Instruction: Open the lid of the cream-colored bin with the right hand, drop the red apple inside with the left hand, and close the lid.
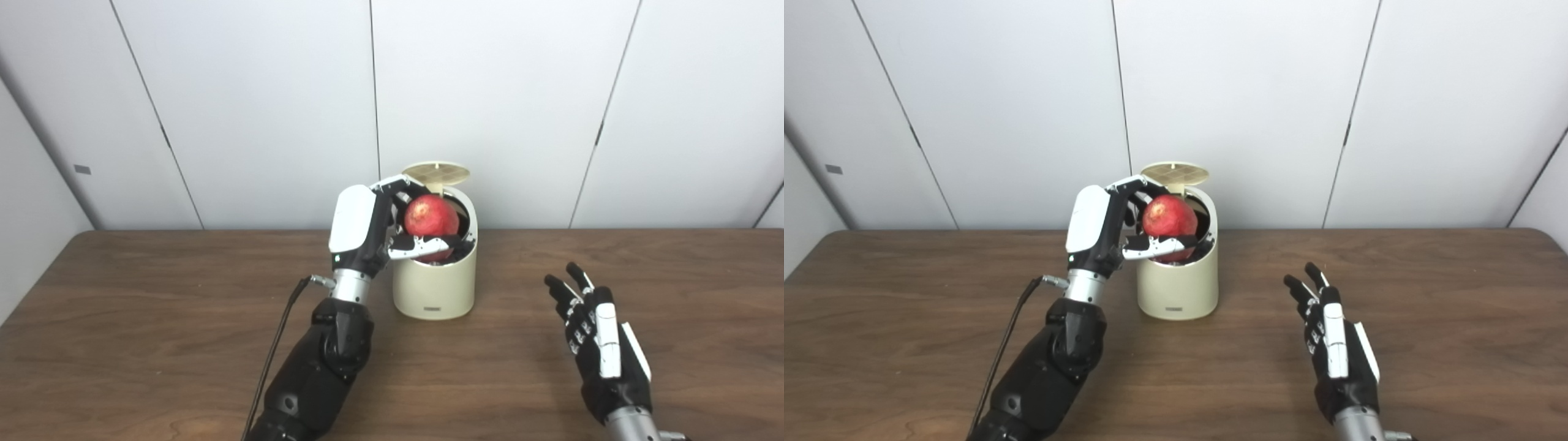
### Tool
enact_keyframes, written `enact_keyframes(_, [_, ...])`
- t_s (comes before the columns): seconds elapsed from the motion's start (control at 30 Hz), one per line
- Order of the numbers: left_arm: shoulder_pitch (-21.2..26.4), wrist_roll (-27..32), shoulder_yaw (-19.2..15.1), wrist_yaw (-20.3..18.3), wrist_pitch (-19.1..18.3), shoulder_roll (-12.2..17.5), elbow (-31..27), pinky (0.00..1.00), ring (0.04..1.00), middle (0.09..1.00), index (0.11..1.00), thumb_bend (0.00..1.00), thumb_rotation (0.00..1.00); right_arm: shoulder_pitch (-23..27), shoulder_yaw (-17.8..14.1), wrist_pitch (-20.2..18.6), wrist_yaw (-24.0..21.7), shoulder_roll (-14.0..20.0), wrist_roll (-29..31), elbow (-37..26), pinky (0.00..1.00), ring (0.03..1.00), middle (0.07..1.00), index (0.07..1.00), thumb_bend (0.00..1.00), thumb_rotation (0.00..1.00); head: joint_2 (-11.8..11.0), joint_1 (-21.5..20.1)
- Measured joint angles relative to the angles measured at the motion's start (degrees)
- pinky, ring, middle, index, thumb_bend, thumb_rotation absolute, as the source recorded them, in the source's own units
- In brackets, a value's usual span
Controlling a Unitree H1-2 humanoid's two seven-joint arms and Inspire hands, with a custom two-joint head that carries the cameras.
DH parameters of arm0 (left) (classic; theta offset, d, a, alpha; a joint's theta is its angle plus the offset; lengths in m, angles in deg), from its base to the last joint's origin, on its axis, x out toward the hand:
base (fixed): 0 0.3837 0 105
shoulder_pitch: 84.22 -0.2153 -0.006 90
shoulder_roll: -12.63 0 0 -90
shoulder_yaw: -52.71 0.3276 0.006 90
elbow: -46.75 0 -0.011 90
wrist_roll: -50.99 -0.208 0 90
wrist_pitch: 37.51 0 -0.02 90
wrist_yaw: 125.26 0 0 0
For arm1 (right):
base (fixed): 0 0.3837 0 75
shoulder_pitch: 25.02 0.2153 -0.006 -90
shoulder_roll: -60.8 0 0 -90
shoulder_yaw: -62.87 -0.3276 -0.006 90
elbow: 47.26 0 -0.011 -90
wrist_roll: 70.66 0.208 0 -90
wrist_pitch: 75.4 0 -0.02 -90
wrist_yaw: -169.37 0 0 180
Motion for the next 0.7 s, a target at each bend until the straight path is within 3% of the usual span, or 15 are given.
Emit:
enact_keyframes(0.23, [0.52, -0.56, 0.09, -0.21, -0.57, 0.08, 0.61, 0.32, 0.426, 0.573, 0.515, 0.47, 0.0, -0.01, 0.4, -0.07, 0.0, 0.04, -0.99, -0.36, 0.88, 0.873, 0.826, 0.92, 0.59, 1.0, 0.09, 0.09])
enact_keyframes(0.37, [0.51, -1.09, 0.31, -1.11, -1.93, 0.21, 0.28, 0.4, 0.431, 0.551, 0.51, 0.49, 0.0, 0.02, 0.6, -0.09, 0.0, 0.13, -1.69, -1.8, 0.86, 0.871, 0.818, 0.918, 0.6, 1.0, 0.09, 0.09])
enact_keyframes(0.4, [0.52, -1.24, 0.42, -1.24, -2.43, 0.2, 0.09, 0.42, 0.493, 0.606, 0.501, 0.51, 0.03, 0.06, 0.66, -0.09, 0.0, 0.19, -1.87, -1.78, 0.86, 0.87, 0.816, 0.918, 0.6, 1.0, 0.09, 0.09])
enact_keyframes(0.43, [0.52, -1.4, 0.53, -1.36, -3.02, 0.19, -0.16, 0.43, 0.522, 0.63, 0.569, 0.71, 0.01, 0.05, 0.7, -0.09, 0.0, 0.28, -2.07, -1.77, 0.86, 0.865, 0.814, 0.916, 0.6, 1.0, 0.17, 0.09])
enact_keyframes(0.5, [0.52, -1.59, 0.68, -1.84, -3.86, 0.2, -0.78, 0.45, 0.563, 0.669, 0.643, 0.88, 0.01, 0.04, 0.8, -0.09, 0.0, 0.41, -2.36, -1.76, 0.85, 0.858, 0.807, 0.908, 0.6, 1.0, 0.18, 0.09])
enact_keyframes(0.7, [0.5, -1.8, 1.11, -2.58, -5.51, 0.2, -1.72, 0.54, 0.666, 0.737, 0.701, 0.95, 0.06, 0.05, 0.82, -0.09, -0.01, 0.48, -2.62, -1.74, 0.84, 0.834, 0.792, 0.888, 0.59, 1.0, 0.18, 0.09])
